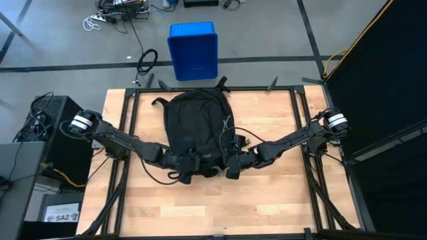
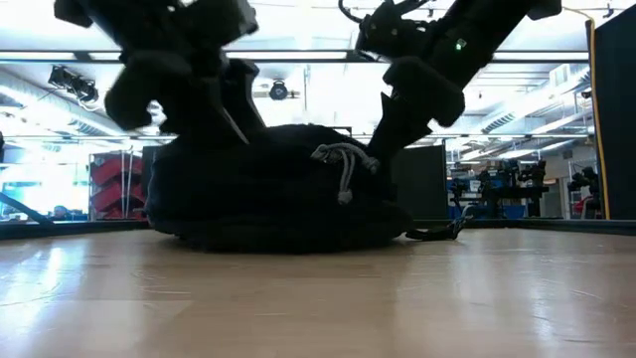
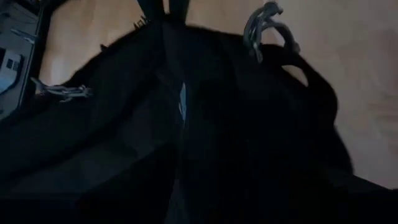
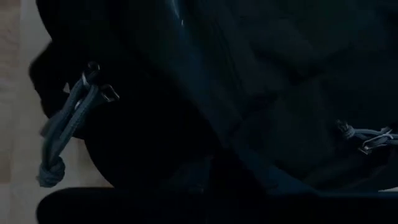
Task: Unpack backpack
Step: Open the black backpack
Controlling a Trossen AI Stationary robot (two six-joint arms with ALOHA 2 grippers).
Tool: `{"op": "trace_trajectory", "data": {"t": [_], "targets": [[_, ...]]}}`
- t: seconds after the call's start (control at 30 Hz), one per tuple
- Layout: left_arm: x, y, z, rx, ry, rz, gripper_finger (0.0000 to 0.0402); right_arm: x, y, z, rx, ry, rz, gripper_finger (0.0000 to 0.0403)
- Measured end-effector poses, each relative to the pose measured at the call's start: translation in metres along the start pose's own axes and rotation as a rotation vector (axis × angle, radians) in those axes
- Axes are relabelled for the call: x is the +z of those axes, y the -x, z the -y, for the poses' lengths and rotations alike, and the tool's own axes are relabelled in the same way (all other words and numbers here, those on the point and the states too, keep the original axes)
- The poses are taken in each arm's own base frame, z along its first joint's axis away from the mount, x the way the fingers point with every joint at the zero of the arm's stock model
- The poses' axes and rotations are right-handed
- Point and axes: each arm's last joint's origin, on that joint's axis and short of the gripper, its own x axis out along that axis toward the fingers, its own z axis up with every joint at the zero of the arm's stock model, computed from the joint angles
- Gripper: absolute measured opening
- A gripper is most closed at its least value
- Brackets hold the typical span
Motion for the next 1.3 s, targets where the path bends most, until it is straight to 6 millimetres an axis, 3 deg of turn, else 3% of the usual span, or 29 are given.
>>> {"op": "trace_trajectory", "data": {"t": [0.13,0.37,0.7,0.97,1.3], "targets": [[0.000,-0.008,0.001,-0.003,0.009,0.004,0.0172,0.007,0.026,-0.004,0.039,-0.009,0.068,0.0024],[0.008,-0.009,-0.002,0.027,-0.001,0.085,0.0015,0.010,0.061,-0.020,0.148,-0.019,0.153,0.0048],[0.021,-0.011,-0.017,0.090,-0.011,0.222,0.0001,0.000,0.073,-0.041,0.203,-0.023,0.142,0.0109],[0.022,-0.013,-0.024,0.114,0.015,0.238,0.0000,-0.004,0.069,-0.035,0.141,-0.120,0.094,0.0138],[0.023,-0.013,-0.025,0.117,0.018,0.240,0.0000,-0.013,0.061,-0.025,0.086,-0.185,0.009,0.0135]]}}
